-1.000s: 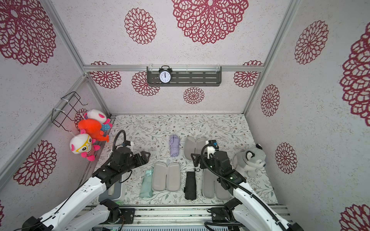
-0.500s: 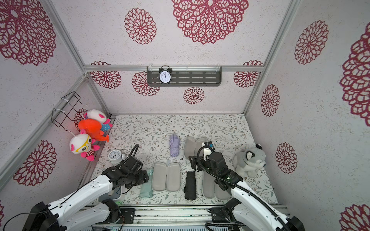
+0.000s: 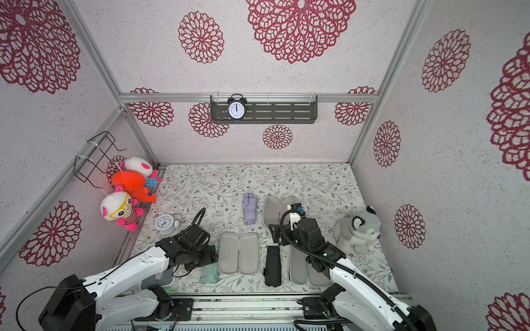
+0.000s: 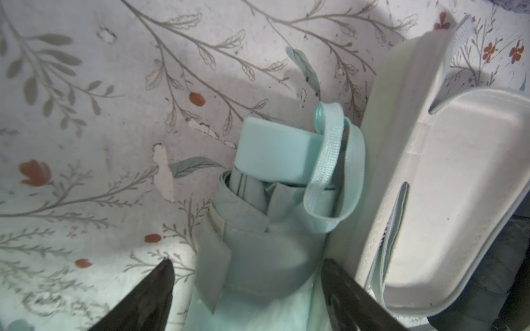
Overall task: Put umbrellas into zippered umbrella sleeves
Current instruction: Pick up the umbrella from the center of the board.
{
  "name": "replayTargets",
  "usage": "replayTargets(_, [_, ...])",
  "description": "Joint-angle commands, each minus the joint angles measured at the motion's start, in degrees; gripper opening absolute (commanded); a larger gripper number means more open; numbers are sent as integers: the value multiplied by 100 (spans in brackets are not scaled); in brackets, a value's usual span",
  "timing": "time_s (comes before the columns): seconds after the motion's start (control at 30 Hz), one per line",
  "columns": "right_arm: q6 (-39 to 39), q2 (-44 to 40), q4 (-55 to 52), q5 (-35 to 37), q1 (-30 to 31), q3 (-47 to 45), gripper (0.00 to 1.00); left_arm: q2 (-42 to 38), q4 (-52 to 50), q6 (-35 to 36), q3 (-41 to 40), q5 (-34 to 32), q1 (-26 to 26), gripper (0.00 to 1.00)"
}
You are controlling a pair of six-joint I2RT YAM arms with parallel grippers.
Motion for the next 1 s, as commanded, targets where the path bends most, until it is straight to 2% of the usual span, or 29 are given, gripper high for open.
replayTargets(0.0, [-60,-72,175,82,27,-6,99,108,267,-144,-80,65,-151,86])
replayTargets(0.17, [-73,-30,179,106,27,-17,99,302,149,-131,-30,-28,-258,88])
replayTargets(0.37, [-90,-13,188,165,27,-34,99,330,-49,-127,-150,-239,-271,79])
replayTargets(0.5, [-106,-7,154,185,27,-26,99,475,-66,-64,-201,-327,-271,77])
replayTargets(0.77, [-72,-9,159,144,27,-43,99,414,-115,-18,-230,-552,-167,58])
replayTargets(0.87, [-65,26,172,115,27,-51,99,361,-196,-22,-185,-642,-143,47])
replayTargets(0.97, [-65,62,230,84,27,-92,99,267,-430,15,6,-755,-148,48])
